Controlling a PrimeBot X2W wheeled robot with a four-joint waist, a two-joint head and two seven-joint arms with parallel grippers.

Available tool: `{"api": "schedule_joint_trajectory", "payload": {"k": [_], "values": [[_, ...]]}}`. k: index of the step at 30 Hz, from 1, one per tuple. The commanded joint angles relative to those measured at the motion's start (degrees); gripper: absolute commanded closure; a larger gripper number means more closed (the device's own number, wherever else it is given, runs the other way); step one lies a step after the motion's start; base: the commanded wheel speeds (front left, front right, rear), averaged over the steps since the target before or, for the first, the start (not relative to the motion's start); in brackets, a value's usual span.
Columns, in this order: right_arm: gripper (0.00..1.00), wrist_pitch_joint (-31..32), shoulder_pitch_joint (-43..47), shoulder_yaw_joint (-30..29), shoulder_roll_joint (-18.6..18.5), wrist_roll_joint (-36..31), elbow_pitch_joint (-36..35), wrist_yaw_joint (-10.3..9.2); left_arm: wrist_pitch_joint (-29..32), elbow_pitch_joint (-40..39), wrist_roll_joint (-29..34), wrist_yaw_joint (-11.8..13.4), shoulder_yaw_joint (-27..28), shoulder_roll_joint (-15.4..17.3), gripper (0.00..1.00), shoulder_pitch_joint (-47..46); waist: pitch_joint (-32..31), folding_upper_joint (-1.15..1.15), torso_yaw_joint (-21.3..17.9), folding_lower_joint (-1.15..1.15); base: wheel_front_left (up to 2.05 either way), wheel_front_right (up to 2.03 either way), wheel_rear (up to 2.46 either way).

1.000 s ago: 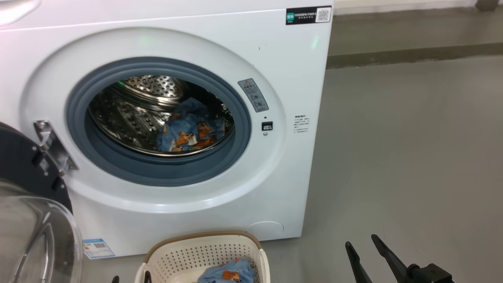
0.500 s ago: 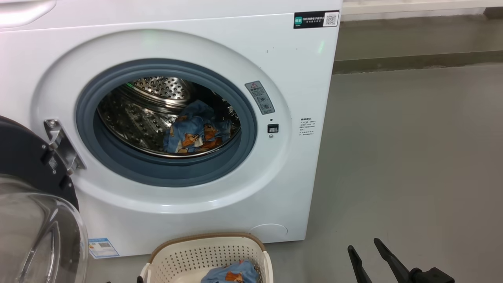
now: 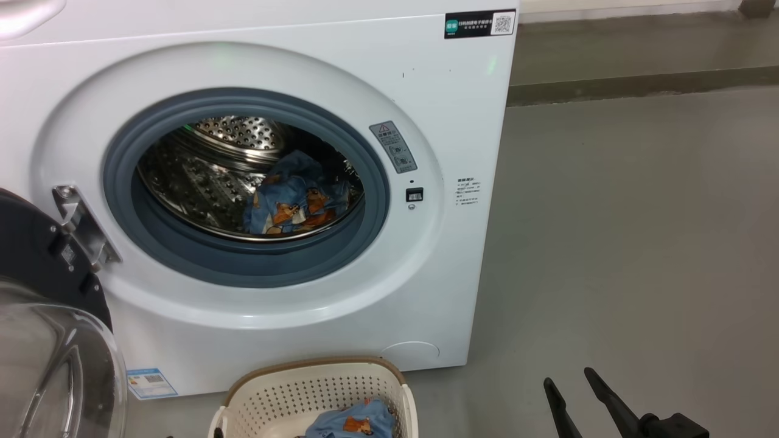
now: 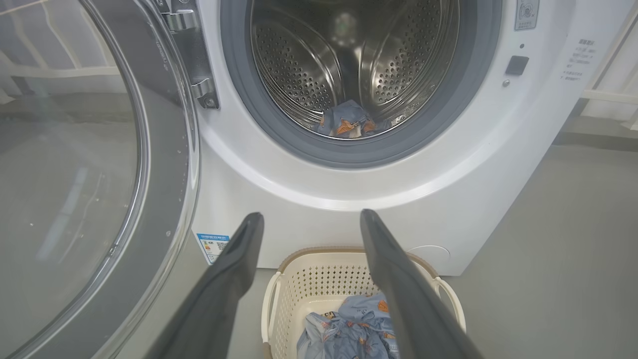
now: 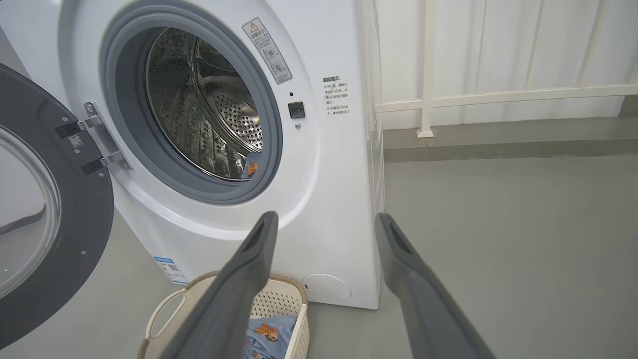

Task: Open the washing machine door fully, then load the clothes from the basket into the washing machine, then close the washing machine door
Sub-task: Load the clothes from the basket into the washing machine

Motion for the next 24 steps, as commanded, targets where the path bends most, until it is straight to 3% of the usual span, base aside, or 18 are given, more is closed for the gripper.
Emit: {"api": "schedule_joint_trajectory", "payload": {"k": [1, 12, 18, 22, 24], "values": [[0.00, -0.28, -1.45, 0.90, -0.96, -0.30, -1.34, 0.16, -0.38, -1.08, -0.23, -0.33, 1.47, 0.26, 0.00, -1.14, 0.26, 0.00, -0.15, 0.00, 0.00, 0.00, 0.00], [0.00, -0.28, -3.10, 1.71, -1.26, -0.92, -0.36, 0.16, -0.37, 5.95, 2.98, -2.82, -3.19, 0.52, 0.00, -6.68, 4.55, 0.00, -3.61, 0.00, 0.00, 0.00, 0.00], [0.00, -0.28, -5.88, 2.57, 0.10, -1.24, -1.20, 0.16, 3.86, 14.26, 2.22, -6.70, -5.80, 0.87, 0.00, -14.20, 11.10, 0.00, -7.74, 0.00, 0.00, 0.00, 0.00], [0.00, -0.28, -9.26, 3.93, 1.47, -1.48, -1.63, 0.16, 7.53, 21.57, 3.66, -10.38, -7.94, 3.85, 0.00, -21.60, 17.66, 0.00, -12.17, 0.00, 0.00, 0.00, 0.00], [0.00, -0.28, -9.87, 4.10, 1.69, -1.50, -1.72, 0.16, 8.20, 23.03, 3.98, -11.04, -8.24, 4.62, 0.00, -22.98, 18.94, 0.00, -13.03, 0.00, 0.00, 0.00, 0.00]]}}
